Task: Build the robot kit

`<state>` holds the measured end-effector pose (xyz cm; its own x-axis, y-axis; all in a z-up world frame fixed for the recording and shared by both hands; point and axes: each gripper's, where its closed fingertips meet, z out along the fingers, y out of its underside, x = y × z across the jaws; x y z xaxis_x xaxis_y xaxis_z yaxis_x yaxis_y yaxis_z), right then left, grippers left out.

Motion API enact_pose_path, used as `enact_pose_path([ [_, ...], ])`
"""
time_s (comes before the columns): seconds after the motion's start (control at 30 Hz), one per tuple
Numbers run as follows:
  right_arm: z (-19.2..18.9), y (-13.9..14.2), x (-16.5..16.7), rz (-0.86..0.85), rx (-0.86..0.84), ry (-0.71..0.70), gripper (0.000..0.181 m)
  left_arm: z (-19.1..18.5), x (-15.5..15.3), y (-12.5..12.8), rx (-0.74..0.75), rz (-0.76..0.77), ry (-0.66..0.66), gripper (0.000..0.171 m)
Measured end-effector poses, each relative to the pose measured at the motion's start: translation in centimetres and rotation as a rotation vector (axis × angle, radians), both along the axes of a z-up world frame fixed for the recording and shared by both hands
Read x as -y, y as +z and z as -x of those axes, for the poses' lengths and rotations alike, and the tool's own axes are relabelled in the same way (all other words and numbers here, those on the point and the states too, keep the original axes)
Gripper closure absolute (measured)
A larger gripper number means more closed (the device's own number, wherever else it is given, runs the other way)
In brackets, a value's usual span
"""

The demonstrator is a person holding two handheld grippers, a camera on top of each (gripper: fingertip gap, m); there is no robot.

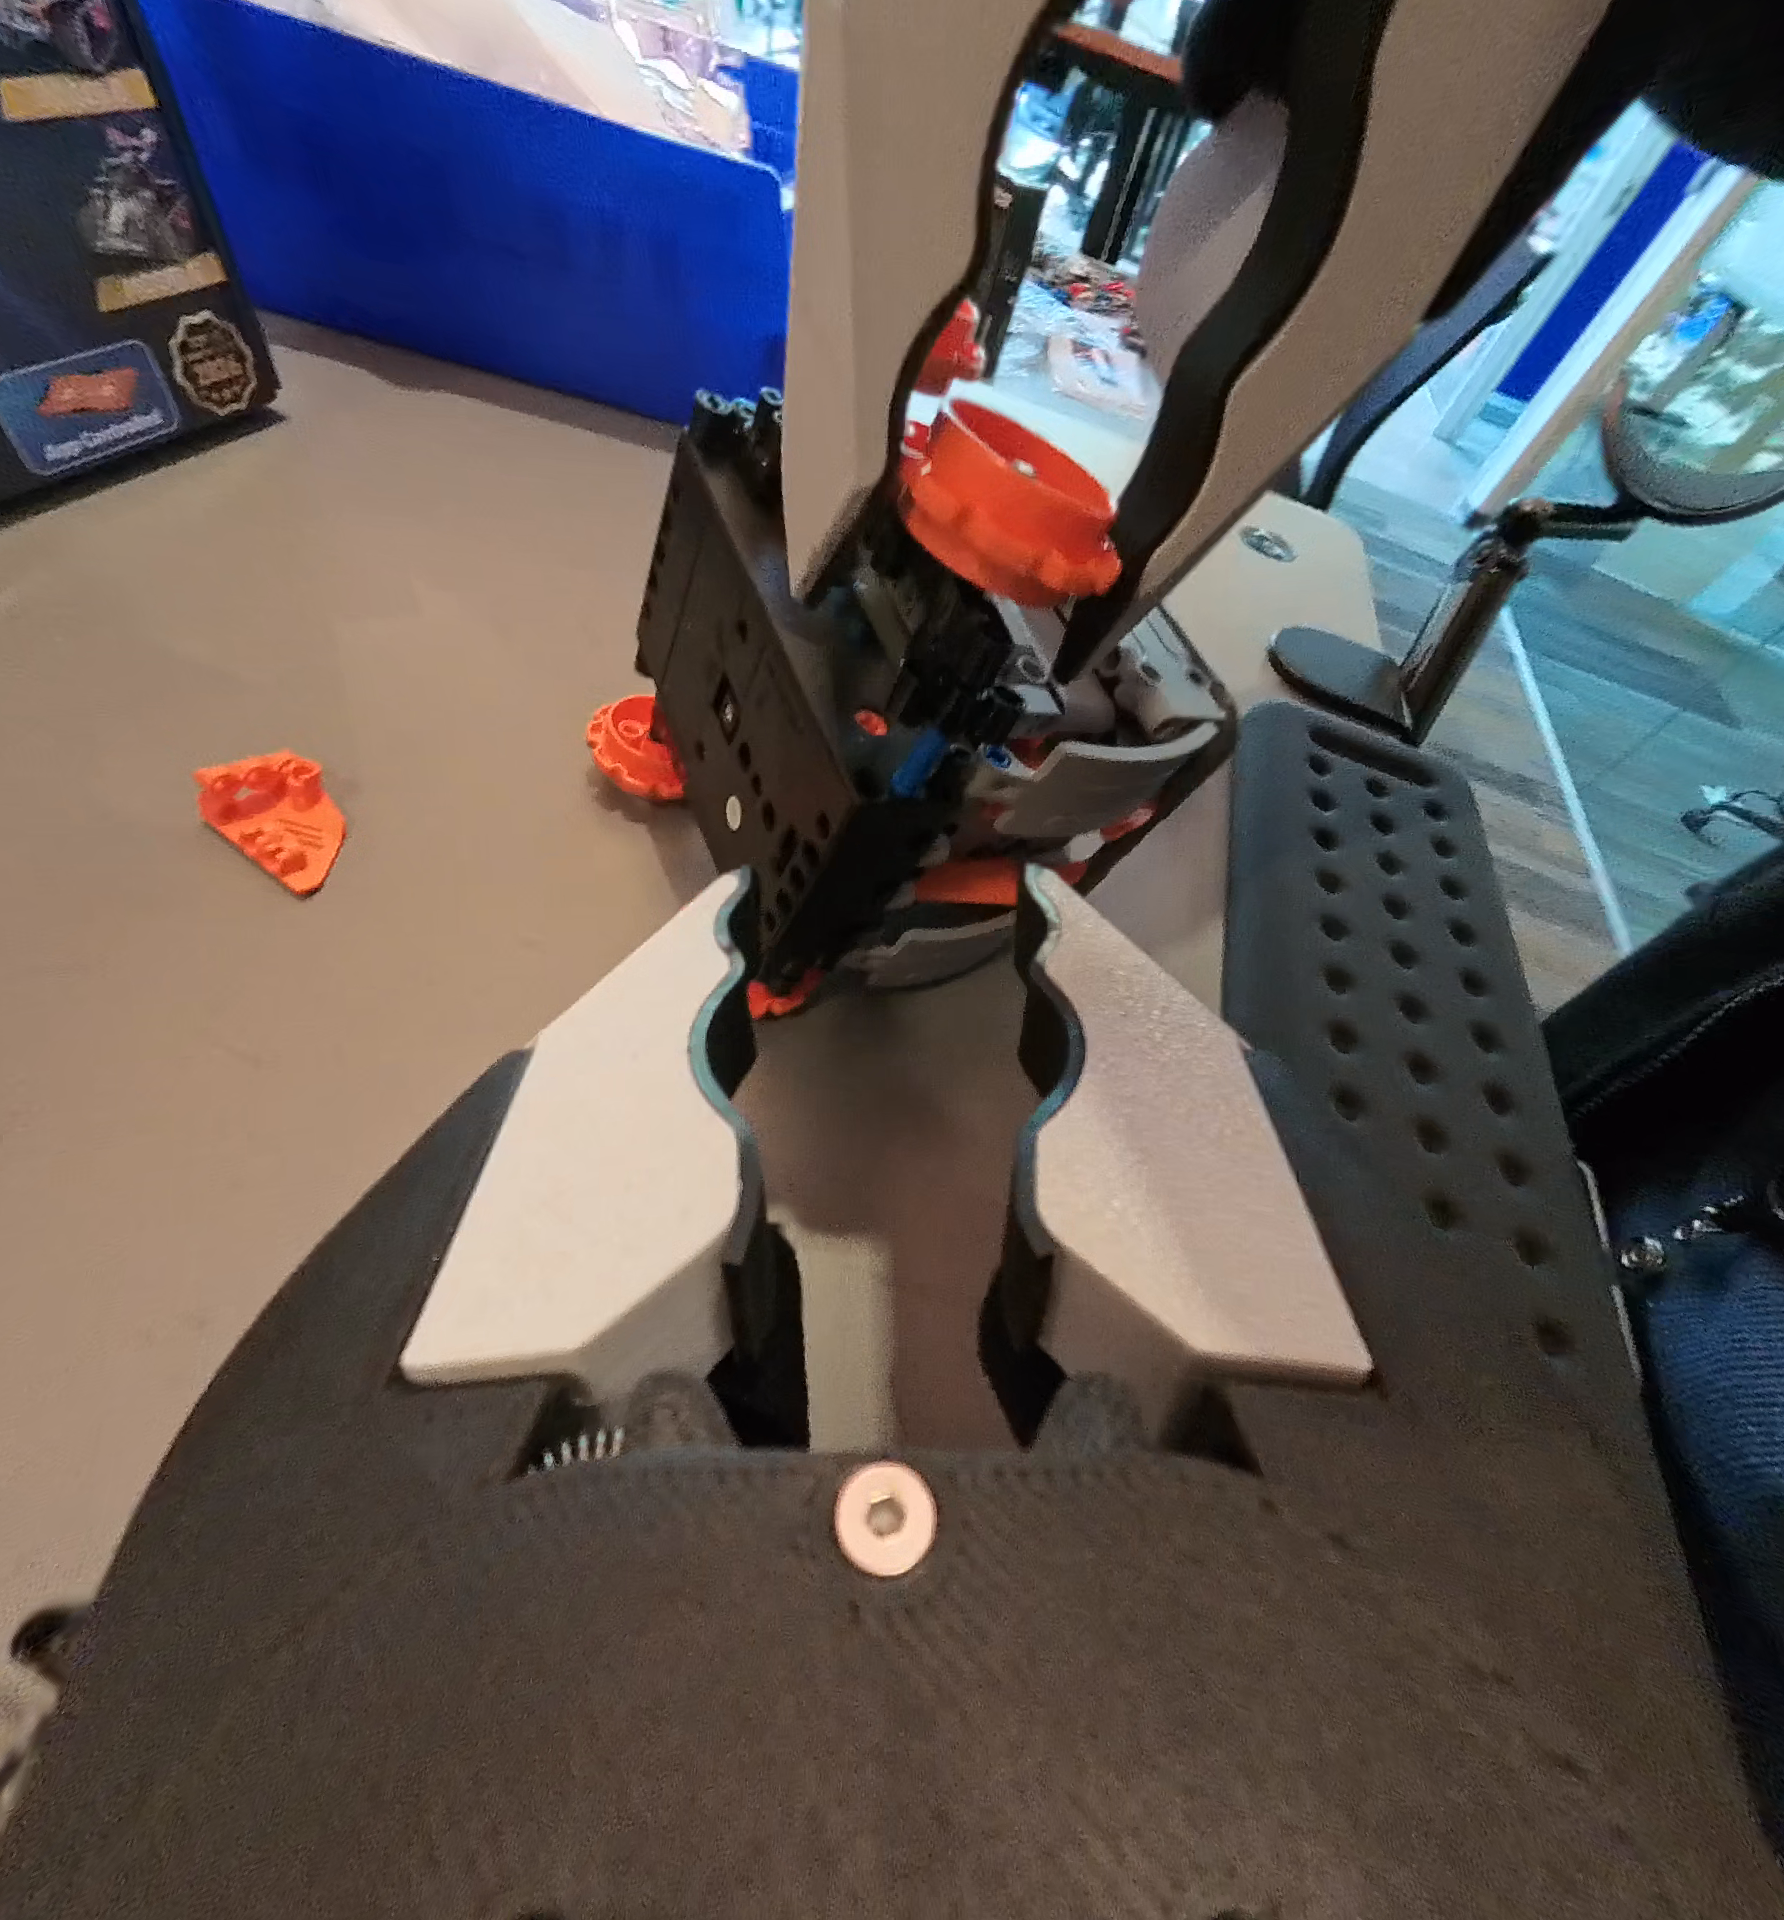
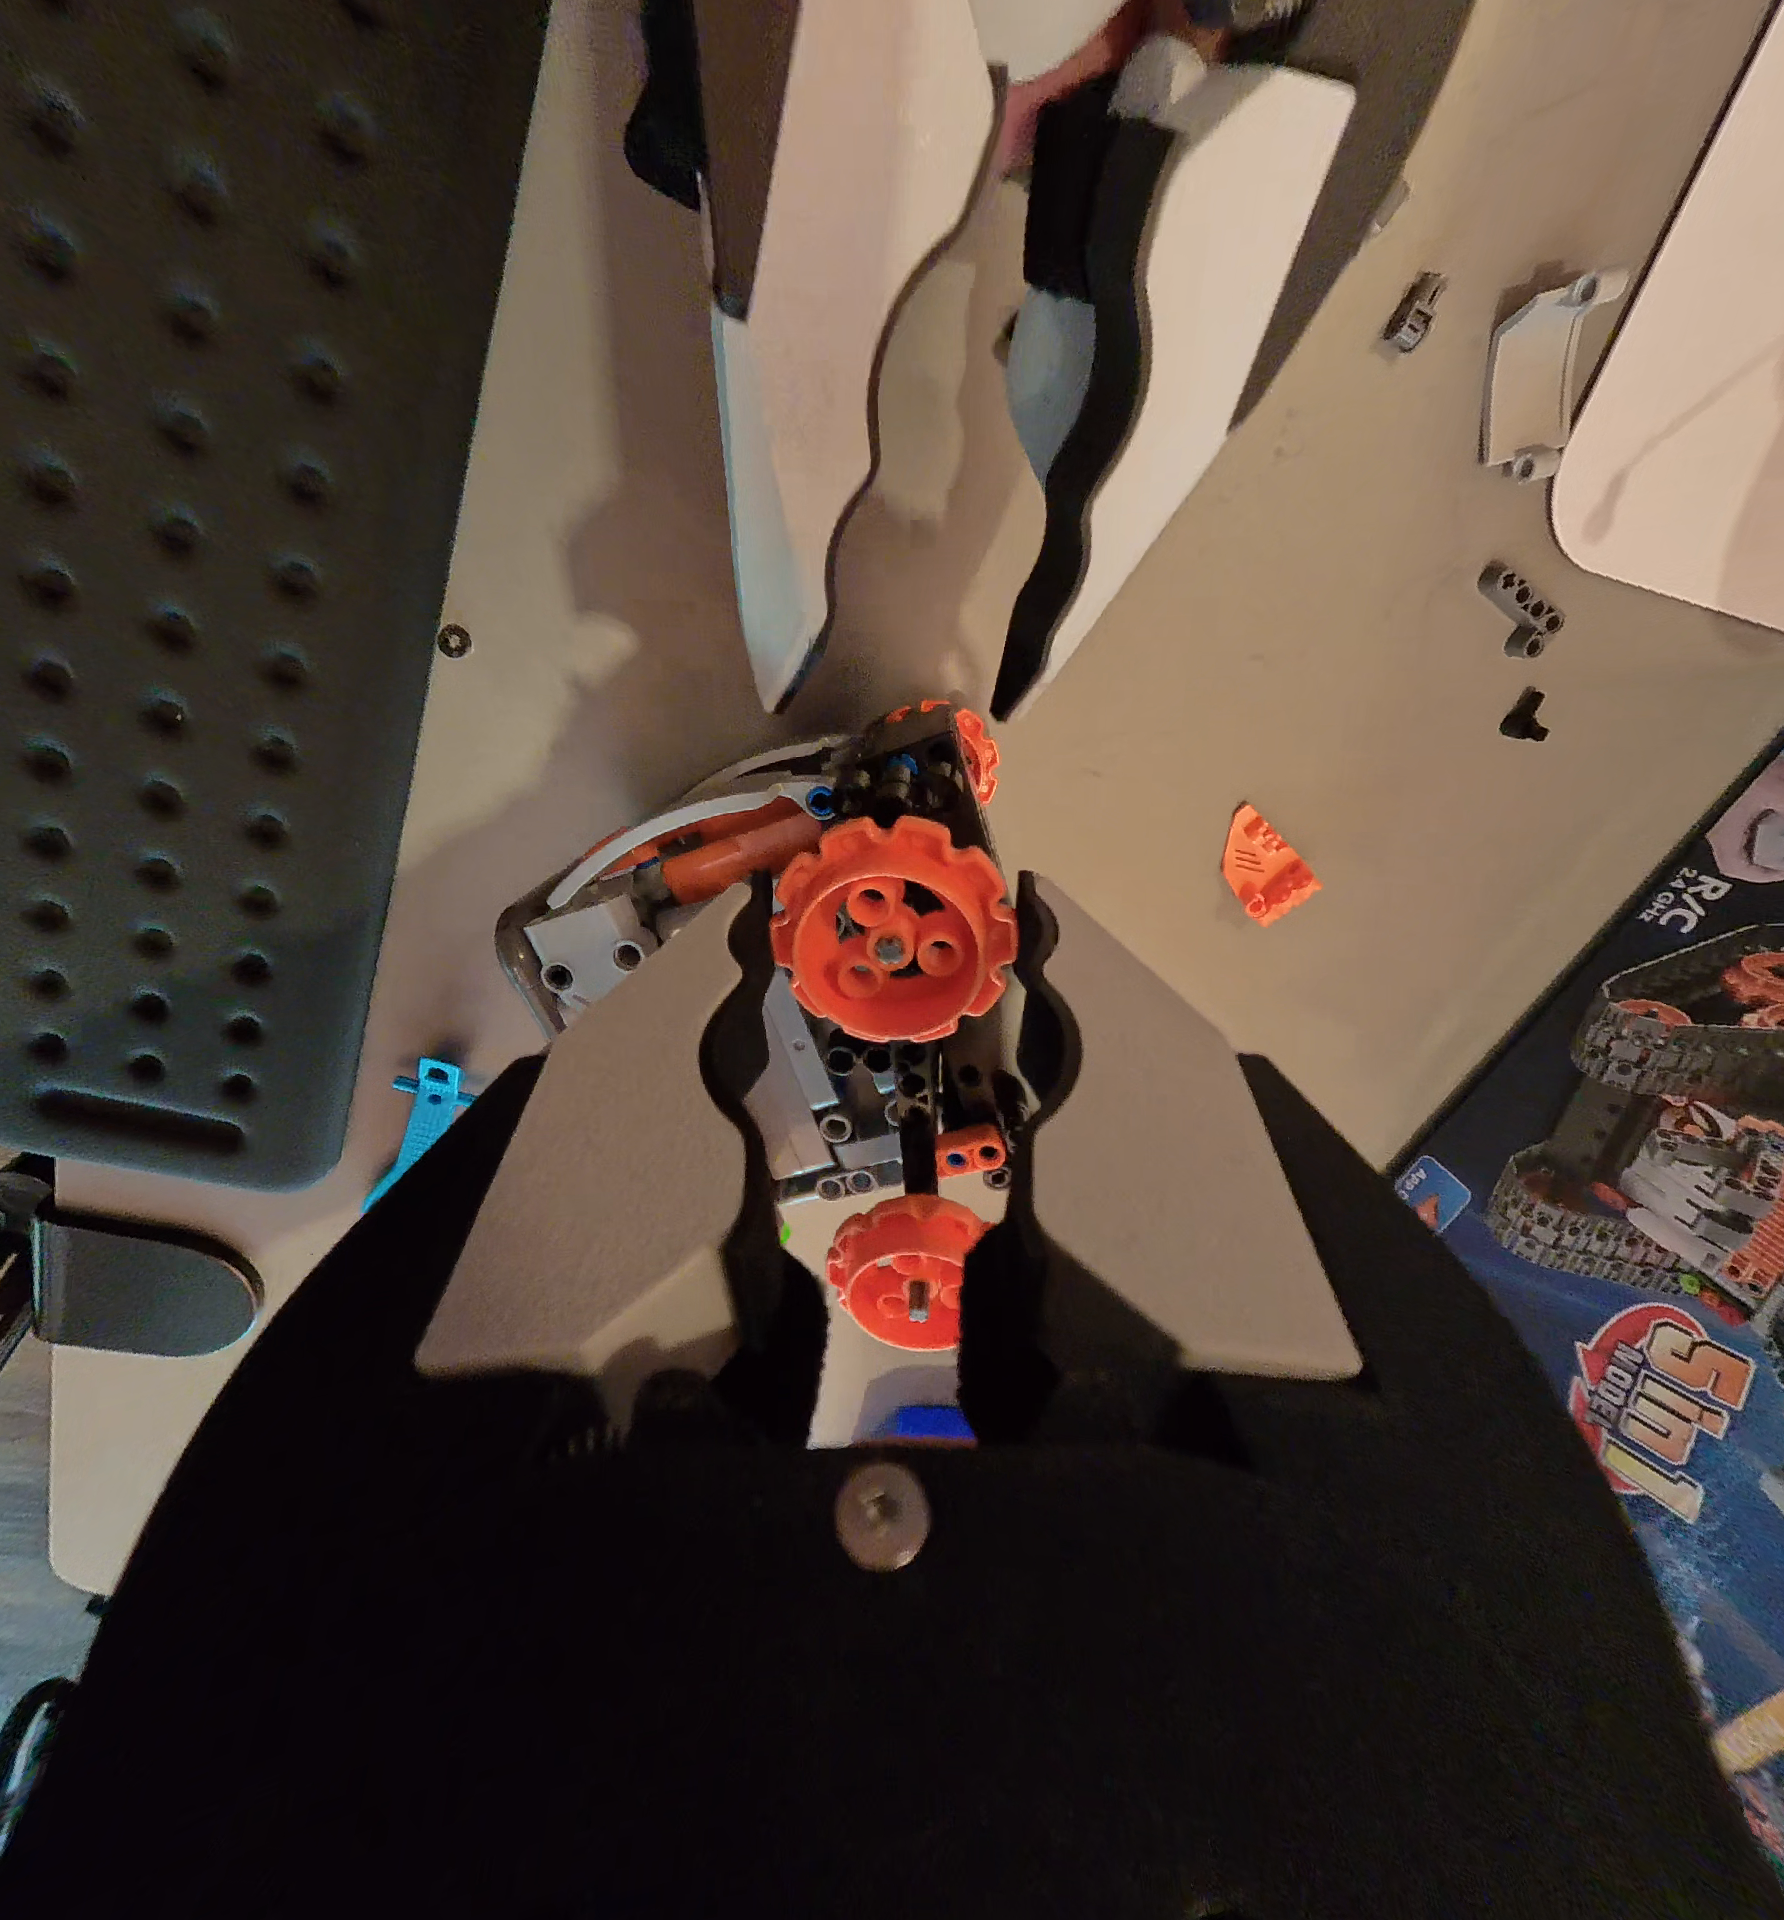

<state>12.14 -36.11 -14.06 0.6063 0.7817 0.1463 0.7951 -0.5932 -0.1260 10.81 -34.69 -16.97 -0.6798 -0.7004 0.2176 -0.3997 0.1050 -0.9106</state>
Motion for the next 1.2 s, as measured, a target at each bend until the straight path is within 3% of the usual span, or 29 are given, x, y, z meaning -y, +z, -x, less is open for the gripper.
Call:
enact_pose_path([
  [0.1,-0.1,0.0,-0.1,0.006,0.028,0.01,0.138,-0.7,0.3,-1.3,-0.052,-0.029,-0.062,0.123],
  [0.17,-0.2,0.0,0.0,0.011,0.052,0.016,0.138,-1.0,0.8,-1.2,-0.084,0.039,-0.112,0.122],
  [0.43,-1.1,0.0,0.0,0.011,0.181,0.049,0.137,-2.4,0.7,-1.3,-0.064,0.045,-0.106,0.133],
  [0.8,-0.6,1.4,-0.1,-0.065,0.07,-0.102,0.128,-2.7,0.6,-1.2,-0.052,0.038,-0.085,0.134],
  [1.03,0.6,1.4,-1.2,-0.144,0.016,-0.261,0.148,-2.8,0.6,-1.2,-0.052,0.038,-0.078,0.134],
  [1.2,-0.1,1.1,-1.5,-0.118,0.127,-0.269,0.162,-2.9,0.6,-1.2,-0.051,0.038,-0.073,0.135],
])
